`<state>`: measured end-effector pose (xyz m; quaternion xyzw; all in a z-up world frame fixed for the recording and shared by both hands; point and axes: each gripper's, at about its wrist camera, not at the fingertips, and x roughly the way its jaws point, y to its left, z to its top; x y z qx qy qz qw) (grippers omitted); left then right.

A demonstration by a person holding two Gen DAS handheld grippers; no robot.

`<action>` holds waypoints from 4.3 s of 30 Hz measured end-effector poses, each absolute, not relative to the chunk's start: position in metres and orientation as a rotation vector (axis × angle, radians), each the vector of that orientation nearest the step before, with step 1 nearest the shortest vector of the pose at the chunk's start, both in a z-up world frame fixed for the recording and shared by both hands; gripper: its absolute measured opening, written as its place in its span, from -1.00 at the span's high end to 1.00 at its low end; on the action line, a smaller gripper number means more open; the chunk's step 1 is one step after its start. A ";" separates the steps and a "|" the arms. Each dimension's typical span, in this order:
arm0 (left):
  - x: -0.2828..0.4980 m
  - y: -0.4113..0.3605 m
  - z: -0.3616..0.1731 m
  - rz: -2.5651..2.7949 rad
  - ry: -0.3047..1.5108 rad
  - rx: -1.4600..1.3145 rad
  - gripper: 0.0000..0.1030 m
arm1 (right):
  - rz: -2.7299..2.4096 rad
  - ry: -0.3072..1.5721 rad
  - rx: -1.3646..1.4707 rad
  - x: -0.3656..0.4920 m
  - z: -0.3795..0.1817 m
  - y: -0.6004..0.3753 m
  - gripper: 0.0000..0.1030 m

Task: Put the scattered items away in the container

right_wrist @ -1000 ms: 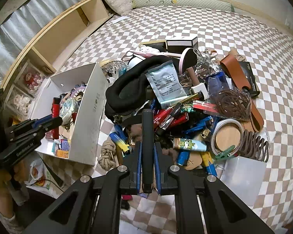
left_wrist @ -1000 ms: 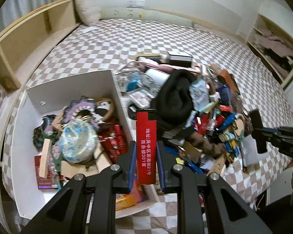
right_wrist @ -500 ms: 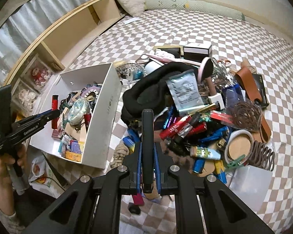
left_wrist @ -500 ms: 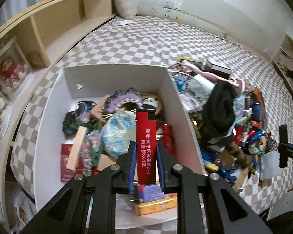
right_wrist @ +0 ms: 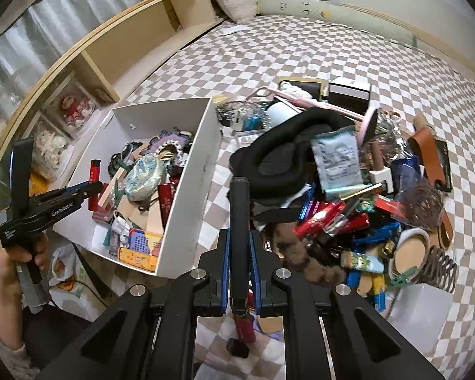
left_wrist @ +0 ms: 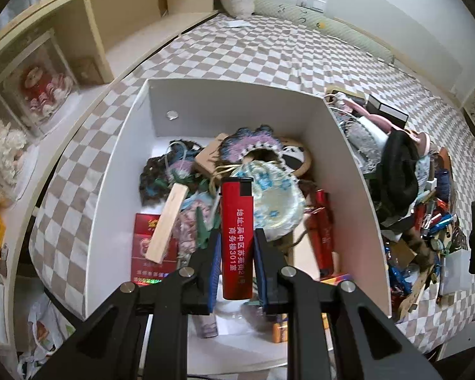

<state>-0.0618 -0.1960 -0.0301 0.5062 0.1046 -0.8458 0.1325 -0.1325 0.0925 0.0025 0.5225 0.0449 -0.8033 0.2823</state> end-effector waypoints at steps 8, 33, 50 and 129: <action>-0.054 -0.207 -0.039 -2.422 0.309 1.492 0.62 | -2.133 0.126 1.377 -0.129 0.005 0.075 0.76; -0.047 -0.225 -0.047 -2.322 0.285 1.435 -0.78 | -2.053 0.130 1.265 -0.122 0.019 0.010 0.76; -0.044 -0.231 -0.032 -2.364 0.293 1.362 -0.93 | -1.942 0.209 1.251 -0.109 -0.003 -0.047 0.76; -0.085 -0.115 -0.006 -2.700 0.077 1.403 -1.00 | -2.286 0.197 1.308 -0.155 -0.018 0.114 0.76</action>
